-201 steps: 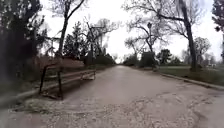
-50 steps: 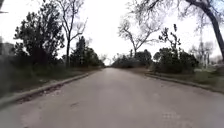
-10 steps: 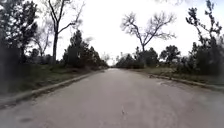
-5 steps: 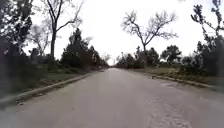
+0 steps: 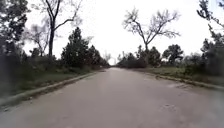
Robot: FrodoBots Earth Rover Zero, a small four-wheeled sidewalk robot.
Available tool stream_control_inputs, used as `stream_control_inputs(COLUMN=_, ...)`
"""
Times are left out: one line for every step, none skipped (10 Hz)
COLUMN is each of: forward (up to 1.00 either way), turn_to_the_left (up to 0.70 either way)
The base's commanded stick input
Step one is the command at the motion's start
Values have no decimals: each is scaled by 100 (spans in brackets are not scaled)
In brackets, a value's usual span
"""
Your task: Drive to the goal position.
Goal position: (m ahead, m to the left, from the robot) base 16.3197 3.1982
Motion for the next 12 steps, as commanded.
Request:
stream_control_inputs(forward=70, turn_to_the_left=0)
stream_control_inputs(forward=70, turn_to_the_left=0)
stream_control_inputs(forward=70, turn_to_the_left=0)
stream_control_inputs(forward=70, turn_to_the_left=0)
stream_control_inputs(forward=70, turn_to_the_left=0)
stream_control_inputs(forward=70, turn_to_the_left=0)
stream_control_inputs(forward=70, turn_to_the_left=0)
stream_control_inputs(forward=70, turn_to_the_left=0)
stream_control_inputs(forward=70, turn_to_the_left=0)
stream_control_inputs(forward=70, turn_to_the_left=0)
stream_control_inputs(forward=70, turn_to_the_left=0)
stream_control_inputs(forward=70, turn_to_the_left=0)
